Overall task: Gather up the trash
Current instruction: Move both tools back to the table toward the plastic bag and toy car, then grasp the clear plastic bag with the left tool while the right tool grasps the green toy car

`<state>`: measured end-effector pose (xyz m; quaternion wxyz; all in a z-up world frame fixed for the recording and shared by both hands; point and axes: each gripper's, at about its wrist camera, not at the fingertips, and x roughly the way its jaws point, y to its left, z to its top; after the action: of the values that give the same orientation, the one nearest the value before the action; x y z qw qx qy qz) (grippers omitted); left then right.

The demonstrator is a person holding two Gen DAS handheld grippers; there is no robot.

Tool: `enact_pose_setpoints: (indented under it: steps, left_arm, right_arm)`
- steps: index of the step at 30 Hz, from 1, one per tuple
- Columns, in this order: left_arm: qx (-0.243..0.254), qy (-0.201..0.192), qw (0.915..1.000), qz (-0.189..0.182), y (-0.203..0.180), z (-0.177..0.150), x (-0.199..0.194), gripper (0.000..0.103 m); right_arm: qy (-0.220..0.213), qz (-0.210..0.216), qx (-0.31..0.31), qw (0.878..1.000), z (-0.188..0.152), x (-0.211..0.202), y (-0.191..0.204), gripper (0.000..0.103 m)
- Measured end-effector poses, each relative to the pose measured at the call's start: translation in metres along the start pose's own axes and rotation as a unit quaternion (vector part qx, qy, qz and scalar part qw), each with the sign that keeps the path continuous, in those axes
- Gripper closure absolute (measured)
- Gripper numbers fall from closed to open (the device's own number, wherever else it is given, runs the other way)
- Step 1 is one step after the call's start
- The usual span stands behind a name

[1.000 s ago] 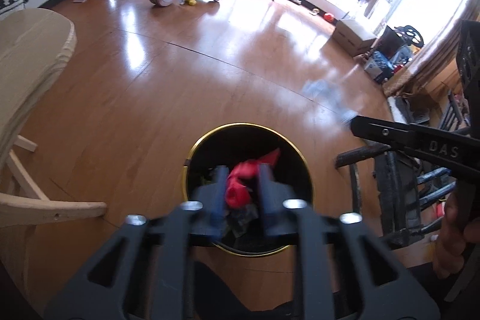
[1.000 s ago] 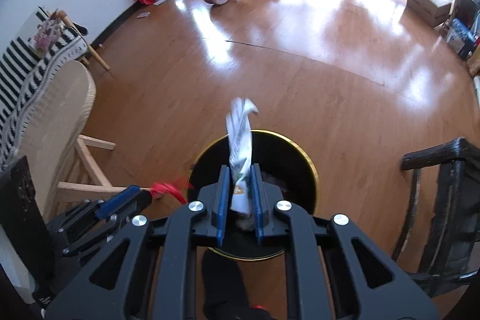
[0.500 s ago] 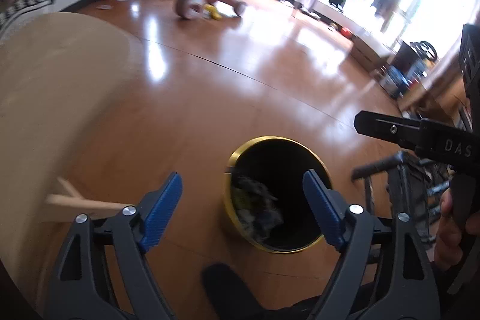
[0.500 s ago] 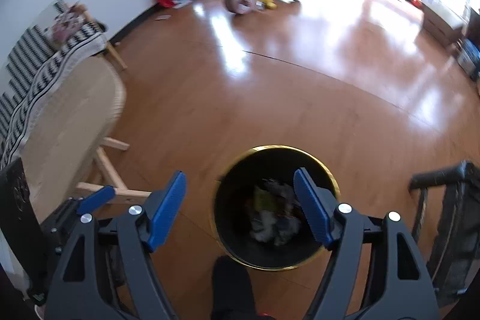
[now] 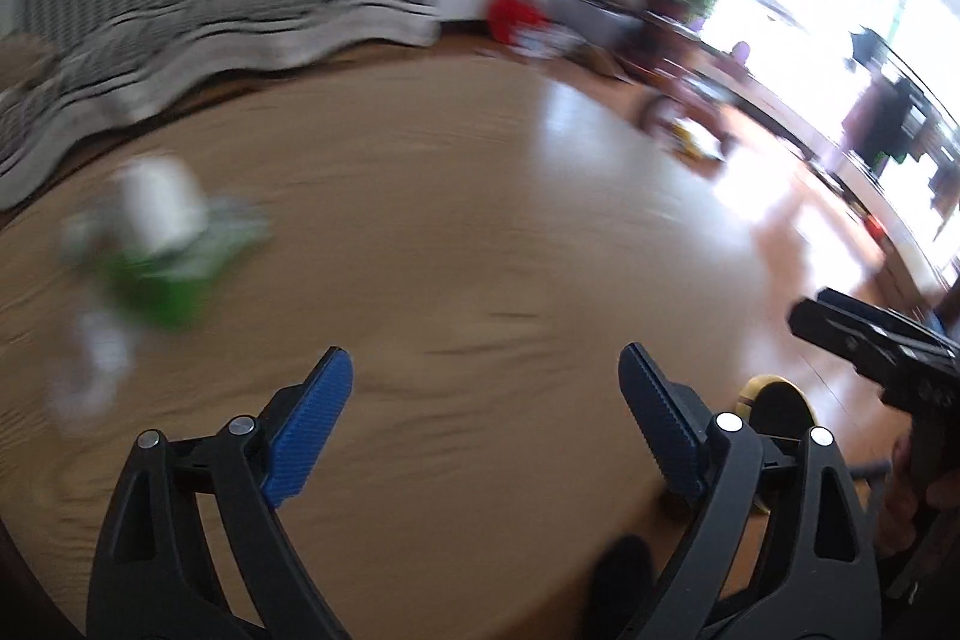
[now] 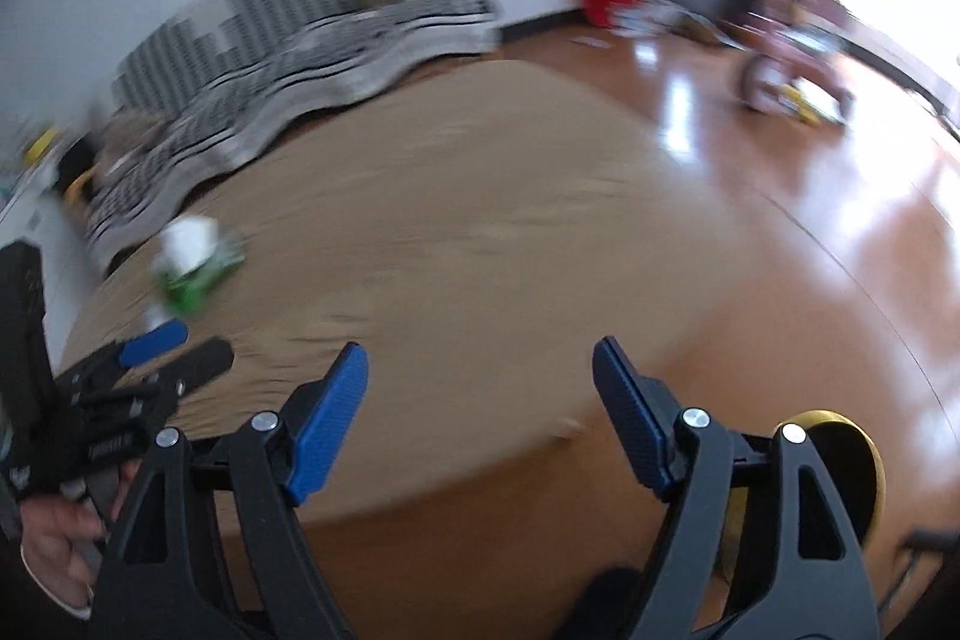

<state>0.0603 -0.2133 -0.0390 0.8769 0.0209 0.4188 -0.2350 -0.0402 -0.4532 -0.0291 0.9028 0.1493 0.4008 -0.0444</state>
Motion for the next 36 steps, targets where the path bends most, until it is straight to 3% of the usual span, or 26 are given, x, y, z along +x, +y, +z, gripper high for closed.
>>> enact_pose_setpoints:
  steps: [6, 11, 18, 29, 32, 35, 36]
  left_arm:
    - [-0.056, -0.013, 0.9953, 0.078, 0.120, -0.008, -0.029, 0.015]
    - [-0.055, 0.007, 0.9928, 0.106, 0.171, -0.019, -0.022, 0.015]
    - [-0.038, 0.022, 0.9940, 0.100, 0.198, -0.024, 0.003, 0.015]
    - [-0.030, 0.035, 0.9923, 0.115, 0.210, -0.030, 0.032, 0.018]
    - [-0.015, 0.034, 0.9925, 0.116, 0.206, -0.029, 0.032, 0.031]
    - [-0.001, 0.032, 0.9931, 0.113, 0.198, -0.030, 0.030, 0.055]
    - [-0.002, 0.033, 0.9933, 0.110, 0.197, -0.029, 0.029, 0.072]
  right_arm:
    - [-0.002, 0.048, -0.121, 0.991, 0.011, 0.049, 0.136, 0.028]
    - [0.006, 0.087, -0.178, 0.980, 0.013, 0.092, 0.216, 0.028]
    - [0.019, 0.096, -0.233, 0.968, 0.025, 0.154, 0.270, 0.028]
    - [0.025, 0.078, -0.303, 0.949, 0.022, 0.210, 0.299, 0.030]
    - [0.032, 0.077, -0.312, 0.946, 0.019, 0.218, 0.303, 0.044]
    - [0.041, 0.080, -0.319, 0.943, 0.015, 0.222, 0.306, 0.061]
    - [0.040, 0.082, -0.319, 0.943, 0.014, 0.221, 0.305, 0.062]
